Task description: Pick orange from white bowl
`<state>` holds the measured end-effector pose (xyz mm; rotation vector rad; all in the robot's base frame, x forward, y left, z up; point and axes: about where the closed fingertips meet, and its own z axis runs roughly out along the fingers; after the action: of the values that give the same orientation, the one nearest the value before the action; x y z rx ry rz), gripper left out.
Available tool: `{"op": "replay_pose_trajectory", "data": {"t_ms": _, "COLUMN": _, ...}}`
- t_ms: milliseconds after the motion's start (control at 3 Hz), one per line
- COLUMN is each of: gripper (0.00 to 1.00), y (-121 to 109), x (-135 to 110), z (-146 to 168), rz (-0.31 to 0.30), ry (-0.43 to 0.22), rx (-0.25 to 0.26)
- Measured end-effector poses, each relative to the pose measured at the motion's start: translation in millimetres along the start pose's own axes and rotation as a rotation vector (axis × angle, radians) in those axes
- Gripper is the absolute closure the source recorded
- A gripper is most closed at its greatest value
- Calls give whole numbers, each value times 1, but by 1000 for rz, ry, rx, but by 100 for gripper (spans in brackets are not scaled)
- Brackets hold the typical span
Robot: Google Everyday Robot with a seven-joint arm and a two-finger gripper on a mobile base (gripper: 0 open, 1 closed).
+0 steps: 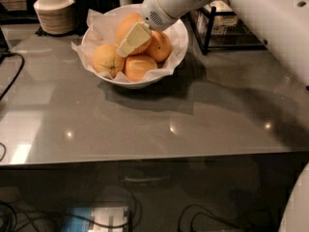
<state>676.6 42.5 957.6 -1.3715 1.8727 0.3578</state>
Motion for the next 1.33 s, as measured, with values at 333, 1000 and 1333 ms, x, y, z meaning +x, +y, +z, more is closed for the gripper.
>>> {"op": "replay_pose_trajectory", "data": {"t_ms": 333, "gripper": 40, "y": 0, "x": 0, "z": 0, "rz": 0, "ry": 0, "rx": 0}}
{"op": "replay_pose_trajectory", "data": {"t_ms": 1000, "gripper": 87, "y": 0, "x": 0, "z": 0, "rz": 0, "ry": 0, "rx": 0}}
{"op": "replay_pose_trajectory", "data": {"t_ms": 1333, "gripper": 100, "y": 3, "x": -6, "z": -2, "rz": -8, "ry": -70, "rx": 1}}
